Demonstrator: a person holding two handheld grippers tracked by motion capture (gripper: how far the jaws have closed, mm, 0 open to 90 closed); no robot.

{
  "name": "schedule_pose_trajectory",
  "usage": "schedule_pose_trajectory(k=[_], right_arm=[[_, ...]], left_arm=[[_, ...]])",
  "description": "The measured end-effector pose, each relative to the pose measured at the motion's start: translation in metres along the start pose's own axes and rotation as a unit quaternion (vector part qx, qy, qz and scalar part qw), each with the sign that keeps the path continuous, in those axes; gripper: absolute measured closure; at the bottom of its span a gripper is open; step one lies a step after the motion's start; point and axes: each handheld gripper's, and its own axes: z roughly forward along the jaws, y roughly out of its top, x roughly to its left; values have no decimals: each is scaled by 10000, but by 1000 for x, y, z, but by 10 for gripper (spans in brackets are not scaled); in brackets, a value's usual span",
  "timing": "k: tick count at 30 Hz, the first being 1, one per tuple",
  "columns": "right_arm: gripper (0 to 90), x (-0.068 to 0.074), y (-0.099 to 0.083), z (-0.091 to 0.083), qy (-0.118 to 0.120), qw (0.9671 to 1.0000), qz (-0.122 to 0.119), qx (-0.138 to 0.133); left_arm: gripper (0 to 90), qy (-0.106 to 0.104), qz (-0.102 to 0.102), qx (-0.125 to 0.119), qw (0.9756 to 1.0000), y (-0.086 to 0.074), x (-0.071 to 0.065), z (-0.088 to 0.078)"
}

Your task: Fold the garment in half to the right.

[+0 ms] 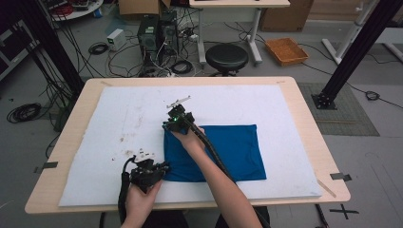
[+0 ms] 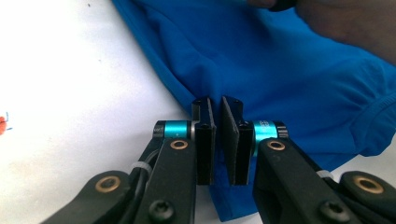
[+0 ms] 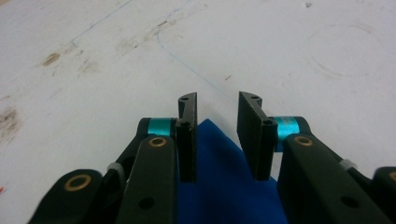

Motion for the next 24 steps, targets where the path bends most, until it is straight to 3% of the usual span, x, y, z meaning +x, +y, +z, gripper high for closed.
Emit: schedule_pose_trajectory(k=[5,11,14,19,24], right_arm=[[722,4,0,12,-86,9997,-114,178],[866,9,2,17,-272,9981,-470,305],[880,11,2,16,-327,9971,-605,328],[882,9,7,3,-245,9979,-575,174],[881,2,15,-25,-6,9986,-503,-141]], left_arm=[[836,6,4,5,10000,0,0,0],[836,8,11,20,10000,0,0,0],[836,4,16,21,10000,0,0,-1],[843,-45,76,-52,9999,3,-3,-5],[846,-135,309,-241,9991,10,-13,-14]])
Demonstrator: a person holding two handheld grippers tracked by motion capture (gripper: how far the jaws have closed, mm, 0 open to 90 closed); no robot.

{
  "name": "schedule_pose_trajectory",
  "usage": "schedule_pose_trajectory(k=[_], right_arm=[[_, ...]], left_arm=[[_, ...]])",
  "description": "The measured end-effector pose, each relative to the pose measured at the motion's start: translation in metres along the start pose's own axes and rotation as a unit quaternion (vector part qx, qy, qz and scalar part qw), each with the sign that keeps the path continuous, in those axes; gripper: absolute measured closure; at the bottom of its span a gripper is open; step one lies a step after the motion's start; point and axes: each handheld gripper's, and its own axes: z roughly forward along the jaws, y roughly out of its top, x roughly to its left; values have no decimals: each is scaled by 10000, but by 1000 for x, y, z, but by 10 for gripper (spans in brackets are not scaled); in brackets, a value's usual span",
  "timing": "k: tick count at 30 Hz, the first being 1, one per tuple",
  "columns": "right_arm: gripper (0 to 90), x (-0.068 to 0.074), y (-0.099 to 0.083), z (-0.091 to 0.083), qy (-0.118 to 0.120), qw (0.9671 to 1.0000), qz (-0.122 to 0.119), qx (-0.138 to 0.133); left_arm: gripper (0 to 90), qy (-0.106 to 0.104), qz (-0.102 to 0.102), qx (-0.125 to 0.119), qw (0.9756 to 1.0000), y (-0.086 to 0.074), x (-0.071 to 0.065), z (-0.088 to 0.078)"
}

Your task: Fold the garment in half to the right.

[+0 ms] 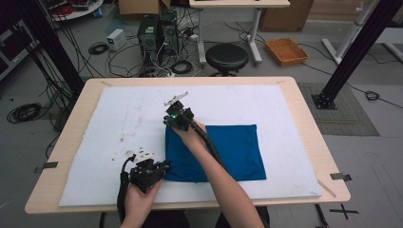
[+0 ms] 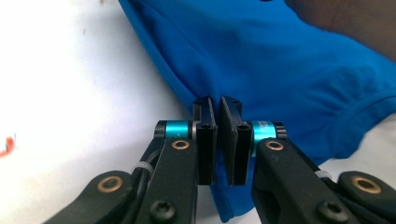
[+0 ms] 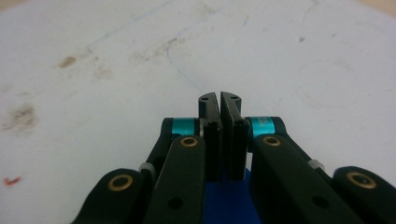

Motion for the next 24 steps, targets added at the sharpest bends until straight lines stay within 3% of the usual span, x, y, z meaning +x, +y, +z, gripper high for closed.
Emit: schedule_pose_trajectory(k=[3,8,12,16,24], right_arm=[[882,-10,1,-20,184,9996,129,-150],[881,-33,-5,-58,326,9987,234,-314],[882,-53,-17,-89,182,9990,253,-323],[882,-79,-35,-116,42,9983,453,-351],[883,-122,-75,-153,-313,9962,769,-244]], left_arm=[[846,-144,150,-103,9997,8,-11,-3],[845,-559,359,-127,9977,26,-38,4],[846,-862,509,-83,9949,38,-62,22],[846,-1085,603,6,9923,46,-85,44],[847,-1415,675,260,9873,53,-124,90]])
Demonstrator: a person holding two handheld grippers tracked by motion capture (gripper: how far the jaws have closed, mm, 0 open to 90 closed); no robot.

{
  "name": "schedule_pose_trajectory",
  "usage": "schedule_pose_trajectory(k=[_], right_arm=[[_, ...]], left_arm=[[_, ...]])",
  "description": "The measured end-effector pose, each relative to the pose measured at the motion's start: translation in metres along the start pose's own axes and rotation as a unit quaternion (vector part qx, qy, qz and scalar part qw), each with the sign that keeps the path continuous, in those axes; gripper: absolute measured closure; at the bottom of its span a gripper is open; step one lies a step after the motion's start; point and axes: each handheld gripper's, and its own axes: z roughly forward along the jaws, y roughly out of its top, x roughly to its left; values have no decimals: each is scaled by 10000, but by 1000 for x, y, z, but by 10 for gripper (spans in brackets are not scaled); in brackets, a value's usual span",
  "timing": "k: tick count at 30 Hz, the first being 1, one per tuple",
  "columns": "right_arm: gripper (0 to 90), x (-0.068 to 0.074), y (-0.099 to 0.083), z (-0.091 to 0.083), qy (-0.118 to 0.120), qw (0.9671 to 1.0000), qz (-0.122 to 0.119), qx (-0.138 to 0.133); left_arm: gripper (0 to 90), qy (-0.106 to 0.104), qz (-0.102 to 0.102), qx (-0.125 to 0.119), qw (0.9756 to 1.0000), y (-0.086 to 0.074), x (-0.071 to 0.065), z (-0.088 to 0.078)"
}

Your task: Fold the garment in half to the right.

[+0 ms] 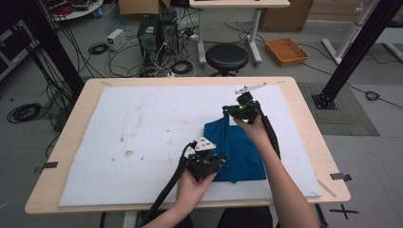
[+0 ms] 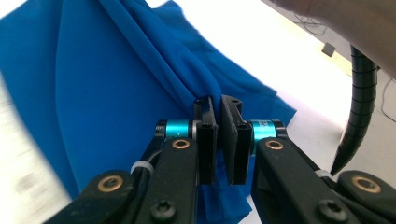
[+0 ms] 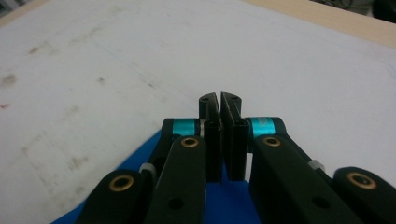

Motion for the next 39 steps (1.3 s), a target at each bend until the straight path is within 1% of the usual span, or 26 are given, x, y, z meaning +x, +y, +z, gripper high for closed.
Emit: schedule_pose_trajectory(k=[3,4,5,8,9,12,14,16,17,18,19,21,22,23,24,25,26,27,29,30,31,33,34,35,37,39], right_arm=[[883,-14,-10,-8,-161,9998,74,127],[883,-19,-13,-10,-225,9996,88,177],[883,-23,-16,-11,-281,9993,102,235],[883,-33,-23,-15,-433,9983,134,368],[883,-36,-26,-17,-472,9980,107,399],[883,-44,-32,-20,-607,9969,125,485],[883,-47,-35,-20,-692,9961,117,536],[883,-50,-39,-20,-794,9952,108,562],[883,-51,-40,-19,-836,9946,89,600],[882,-51,-41,-18,-901,9938,52,644],[880,-51,-41,-17,-960,9930,18,687],[866,-49,-42,-16,-1073,9917,-40,706],[831,-48,-41,-17,-1164,9907,-78,699],[808,-47,-41,-18,-1312,9891,-89,662],[808,-46,-41,-20,-1377,9884,-96,628],[786,-45,-41,-23,-1392,9884,-107,594],[735,-44,-41,-26,-1452,9878,-86,554],[716,-43,-41,-29,-1523,9870,-55,514],[713,-39,-46,-37,-1479,9886,49,284],[686,-37,-50,-41,-1492,9884,101,256],[682,-34,-55,-45,-1484,9886,147,219],[665,-28,-66,-52,-1373,9901,229,185],[665,-25,-72,-56,-1338,9905,286,151],[665,-22,-79,-60,-1266,9914,298,133],[665,-18,-93,-65,-1191,9922,359,92],[666,-18,-102,-67,-1148,9923,470,35]], left_arm=[[846,-97,-16,110,9999,4,-8,17],[847,-119,-49,122,9998,5,-11,23],[846,-135,-35,155,9998,7,-13,28],[846,-221,-65,178,9996,10,-20,41],[846,-242,-37,211,9995,11,-22,45],[846,-290,-53,233,9993,12,-28,57],[846,-286,-46,272,9992,13,-31,64],[844,-302,-65,223,9993,14,-33,70],[835,-354,-73,177,9992,14,-34,72],[798,-408,-75,125,9991,14,-35,74],[729,-439,-56,106,9990,14,-35,75],[626,-595,-29,39,9982,14,-36,75],[596,-613,23,4,9981,14,-36,73],[573,-595,78,-30,9982,14,-36,70],[566,-575,100,-93,9983,14,-35,67],[554,-571,132,-148,9982,15,-34,62],[543,-552,171,-199,9981,16,-32,57],[543,-530,202,-253,9981,17,-30,51],[532,-476,259,-353,9979,20,-24,37],[529,-435,277,-386,9979,20,-19,30],[529,-399,304,-413,9979,21,-15,22],[529,-277,328,-444,9981,20,-4,6],[528,-215,327,-446,9982,18,2,-2],[528,-150,330,-444,9984,16,8,-10],[518,-12,328,-406,9986,10,21,-25],[518,142,319,-363,9987,2,34,-40]])
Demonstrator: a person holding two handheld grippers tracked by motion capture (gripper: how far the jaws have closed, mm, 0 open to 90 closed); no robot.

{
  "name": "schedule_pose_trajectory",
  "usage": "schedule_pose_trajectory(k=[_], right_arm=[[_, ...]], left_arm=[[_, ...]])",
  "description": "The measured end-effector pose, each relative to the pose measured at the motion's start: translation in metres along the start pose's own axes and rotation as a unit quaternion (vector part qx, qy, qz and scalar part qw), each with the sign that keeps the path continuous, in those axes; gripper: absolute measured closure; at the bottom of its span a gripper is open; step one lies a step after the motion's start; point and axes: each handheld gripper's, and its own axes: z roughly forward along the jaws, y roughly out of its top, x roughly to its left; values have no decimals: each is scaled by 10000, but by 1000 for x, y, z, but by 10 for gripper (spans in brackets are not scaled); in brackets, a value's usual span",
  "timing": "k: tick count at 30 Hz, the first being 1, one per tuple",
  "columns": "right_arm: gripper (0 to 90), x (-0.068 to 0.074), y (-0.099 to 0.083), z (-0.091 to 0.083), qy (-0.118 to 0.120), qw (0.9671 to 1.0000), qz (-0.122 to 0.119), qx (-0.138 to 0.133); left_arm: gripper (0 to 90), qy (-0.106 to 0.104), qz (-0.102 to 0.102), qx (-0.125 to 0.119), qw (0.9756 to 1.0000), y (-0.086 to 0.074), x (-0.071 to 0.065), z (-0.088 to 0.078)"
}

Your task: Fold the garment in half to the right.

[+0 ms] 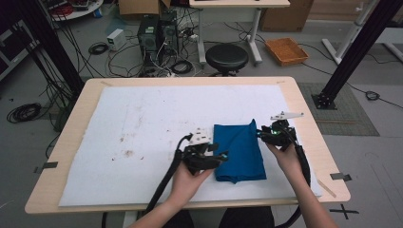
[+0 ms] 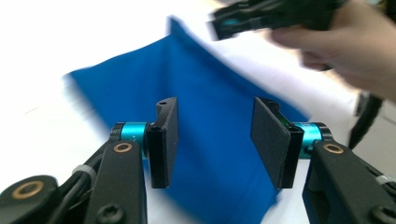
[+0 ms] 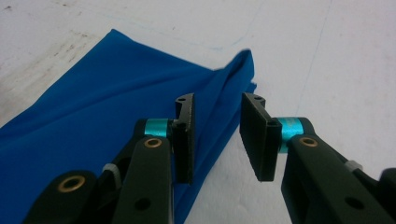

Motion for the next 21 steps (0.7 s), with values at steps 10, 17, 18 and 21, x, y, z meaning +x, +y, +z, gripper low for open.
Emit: schedule_pose_trajectory(k=[10,17,18,21], right_arm=[[679,-9,24,26,6,9984,554,-127],[886,-5,30,50,-293,9988,295,244],[889,-6,29,50,-338,9986,314,244],[892,-14,25,47,-356,9980,491,177]], left_arm=[[509,586,-402,49,9975,-32,46,-41],[506,575,-435,81,9974,-37,50,-44],[506,564,-445,88,9974,-37,51,-45],[505,576,-499,62,9971,-38,53,-46]])
